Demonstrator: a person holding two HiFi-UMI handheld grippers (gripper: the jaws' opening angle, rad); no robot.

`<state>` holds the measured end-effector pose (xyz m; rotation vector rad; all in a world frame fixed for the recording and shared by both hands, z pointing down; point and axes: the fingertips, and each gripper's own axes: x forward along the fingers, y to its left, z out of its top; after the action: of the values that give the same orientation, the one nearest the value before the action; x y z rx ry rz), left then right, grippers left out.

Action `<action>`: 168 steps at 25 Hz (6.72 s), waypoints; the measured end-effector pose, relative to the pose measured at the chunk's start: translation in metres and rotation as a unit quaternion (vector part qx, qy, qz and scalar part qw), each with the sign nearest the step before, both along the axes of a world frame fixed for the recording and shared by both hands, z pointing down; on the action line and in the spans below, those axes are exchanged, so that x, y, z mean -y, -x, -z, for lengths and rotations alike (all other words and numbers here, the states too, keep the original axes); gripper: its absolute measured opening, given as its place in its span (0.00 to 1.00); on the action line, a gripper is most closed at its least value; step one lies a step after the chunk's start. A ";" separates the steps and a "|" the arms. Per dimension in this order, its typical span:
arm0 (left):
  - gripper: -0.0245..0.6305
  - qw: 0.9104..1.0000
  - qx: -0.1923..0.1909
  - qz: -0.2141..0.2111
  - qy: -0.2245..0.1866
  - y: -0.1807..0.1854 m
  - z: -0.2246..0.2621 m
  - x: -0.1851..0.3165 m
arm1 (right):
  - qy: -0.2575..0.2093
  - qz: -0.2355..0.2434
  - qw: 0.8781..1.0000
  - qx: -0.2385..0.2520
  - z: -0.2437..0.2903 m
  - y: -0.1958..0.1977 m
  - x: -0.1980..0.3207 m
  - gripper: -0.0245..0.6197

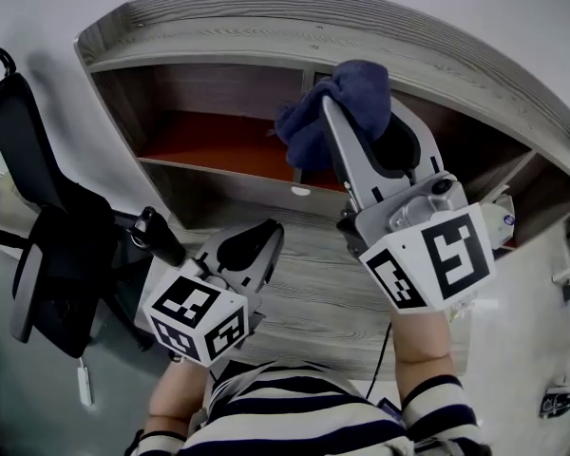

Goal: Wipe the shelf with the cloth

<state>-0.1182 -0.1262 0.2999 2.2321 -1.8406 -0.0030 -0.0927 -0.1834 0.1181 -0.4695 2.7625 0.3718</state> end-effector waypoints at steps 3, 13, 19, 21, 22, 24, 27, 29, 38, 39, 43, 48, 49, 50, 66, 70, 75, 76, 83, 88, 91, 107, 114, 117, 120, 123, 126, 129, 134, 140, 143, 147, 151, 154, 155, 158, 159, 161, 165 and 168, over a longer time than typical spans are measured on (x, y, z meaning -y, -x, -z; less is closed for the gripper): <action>0.10 1.000 -0.004 -0.005 0.001 -0.001 -0.002 0.001 | -0.014 -0.010 1.000 -0.009 -0.003 0.011 0.001 0.19; 0.10 1.000 -0.012 -0.011 0.006 0.000 -0.008 0.003 | -0.003 -0.020 0.998 -0.053 -0.036 0.022 0.009 0.19; 0.10 1.000 -0.018 -0.015 0.010 -0.002 -0.013 0.004 | 0.015 -0.023 0.996 -0.079 -0.064 0.026 0.010 0.19; 0.10 1.000 -0.020 -0.016 0.012 -0.003 -0.015 0.005 | 0.023 -0.023 0.996 -0.086 -0.073 0.026 0.011 0.19; 0.10 1.000 -0.021 -0.016 0.013 -0.002 -0.016 0.005 | 0.027 -0.023 0.995 -0.089 -0.077 0.026 0.012 0.19; 0.10 1.000 -0.023 -0.015 0.015 -0.002 -0.018 0.005 | 0.035 -0.023 0.995 -0.093 -0.085 0.027 0.013 0.19; 0.10 0.999 -0.027 -0.014 0.017 -0.001 -0.020 0.004 | 0.044 -0.024 0.994 -0.100 -0.096 0.027 0.013 0.19; 0.10 0.999 -0.028 -0.014 0.019 -0.001 -0.022 0.004 | 0.049 -0.024 0.993 -0.104 -0.102 0.028 0.014 0.19; 0.10 0.999 -0.033 -0.013 0.023 0.002 -0.026 0.003 | 0.065 -0.027 0.990 -0.123 -0.126 0.028 0.013 0.19; 0.10 0.999 -0.033 -0.014 0.023 0.001 -0.027 0.003 | 0.066 -0.027 0.990 -0.125 -0.128 0.029 0.014 0.19; 0.10 0.999 -0.035 -0.017 0.025 0.000 -0.028 0.004 | 0.069 -0.028 0.989 -0.130 -0.132 0.029 0.014 0.19; 0.10 0.999 -0.036 -0.022 0.023 -0.002 -0.027 0.005 | 0.070 -0.032 0.988 -0.135 -0.134 0.028 0.013 0.19; 0.10 0.999 -0.036 -0.022 0.022 -0.002 -0.027 0.005 | 0.070 -0.032 0.988 -0.134 -0.133 0.027 0.013 0.19; 0.10 0.999 -0.036 -0.023 0.021 -0.002 -0.027 0.005 | 0.069 -0.031 0.989 -0.130 -0.131 0.026 0.012 0.19; 0.10 0.998 -0.044 -0.037 0.021 -0.014 -0.029 0.010 | 0.022 -0.092 0.985 -0.144 -0.143 0.006 0.021 0.19; 0.10 0.998 -0.044 -0.043 0.021 -0.018 -0.029 0.010 | 0.018 -0.110 0.979 -0.169 -0.153 0.000 0.024 0.19; 0.10 0.998 -0.047 -0.046 0.018 -0.021 -0.028 0.012 | 0.011 -0.131 0.973 -0.189 -0.162 -0.013 0.027 0.19; 0.10 0.998 -0.048 -0.047 0.018 -0.022 -0.028 0.012 | 0.009 -0.135 0.972 -0.191 -0.163 -0.016 0.028 0.19; 0.10 0.996 -0.050 -0.069 0.025 -0.035 -0.031 0.017 | -0.005 -0.175 0.964 -0.198 -0.164 -0.046 0.041 0.19; 0.10 0.995 -0.052 -0.079 0.026 -0.042 -0.032 0.020 | 0.005 -0.208 0.958 -0.197 -0.165 -0.073 0.051 0.19; 0.10 0.995 -0.051 -0.086 0.029 -0.046 -0.033 0.022 | 0.013 -0.226 0.954 -0.199 -0.167 -0.089 0.058 0.19; 0.10 0.992 -0.053 -0.105 0.037 -0.055 -0.038 0.029 | 0.042 -0.328 0.923 -0.196 -0.170 -0.171 0.088 0.19; 0.10 0.992 -0.054 -0.109 0.039 -0.055 -0.039 0.029 | 0.043 -0.364 0.908 -0.203 -0.175 -0.198 0.095 0.19; 0.10 0.992 -0.055 -0.110 0.038 -0.054 -0.040 0.028 | 0.048 -0.381 0.901 -0.203 -0.175 -0.208 0.098 0.19; 0.10 0.991 -0.055 -0.112 0.036 -0.054 -0.039 0.028 | 0.051 -0.391 0.897 -0.201 -0.174 -0.215 0.100 0.19; 0.10 0.991 -0.056 -0.115 0.034 -0.056 -0.038 0.027 | 0.051 -0.385 0.901 -0.193 -0.169 -0.214 0.096 0.19; 0.10 0.991 -0.057 -0.115 0.032 -0.058 -0.037 0.027 | 0.044 -0.374 0.910 -0.175 -0.153 -0.212 0.087 0.19; 0.10 0.991 -0.057 -0.117 0.030 -0.058 -0.036 0.028 | 0.026 -0.364 0.918 -0.152 -0.130 -0.212 0.078 0.19; 0.10 0.991 -0.061 -0.113 0.030 -0.058 -0.035 0.027 | -0.008 -0.360 0.926 -0.117 -0.089 -0.217 0.062 0.19; 0.10 0.991 -0.061 -0.112 0.027 -0.058 -0.033 0.028 | -0.042 -0.362 0.928 -0.079 -0.044 -0.226 0.055 0.19; 0.10 0.991 -0.061 -0.114 0.026 -0.059 -0.033 0.028 | -0.050 -0.370 0.926 -0.058 -0.027 -0.234 0.057 0.19; 0.10 0.991 -0.061 -0.115 0.025 -0.060 -0.034 0.028 | -0.056 -0.375 0.925 -0.032 -0.009 -0.241 0.063 0.19; 0.10 0.991 -0.062 -0.115 0.028 -0.061 -0.035 0.029 | -0.063 -0.385 0.920 -0.030 0.001 -0.242 0.079 0.19; 0.10 0.991 -0.063 -0.115 0.029 -0.061 -0.035 0.027 | -0.062 -0.397 0.915 -0.040 -0.002 -0.242 0.093 0.19; 0.10 0.991 -0.063 -0.114 0.029 -0.061 -0.035 0.027 | -0.059 -0.401 0.913 -0.041 -0.005 -0.243 0.096 0.19; 0.10 0.991 -0.061 -0.112 0.029 -0.058 -0.035 0.026 | -0.041 -0.410 0.910 -0.043 -0.016 -0.246 0.104 0.19; 0.10 0.992 -0.061 -0.111 0.029 -0.057 -0.035 0.026 | -0.035 -0.412 0.909 -0.044 -0.020 -0.246 0.105 0.19; 0.10 0.992 -0.062 -0.108 0.029 -0.056 -0.034 0.026 | -0.030 -0.414 0.909 -0.047 -0.026 -0.246 0.107 0.19; 0.10 0.992 -0.060 -0.111 0.029 -0.057 -0.036 0.026 | -0.020 -0.416 0.907 -0.055 -0.040 -0.248 0.109 0.19; 0.10 0.991 -0.058 -0.114 0.029 -0.058 -0.036 0.026 | -0.012 -0.419 0.906 -0.061 -0.050 -0.249 0.110 0.19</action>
<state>-0.0606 -0.1525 0.3361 2.3347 -1.4994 -0.0364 0.1561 -0.2935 0.1685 -1.6723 2.5075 0.6316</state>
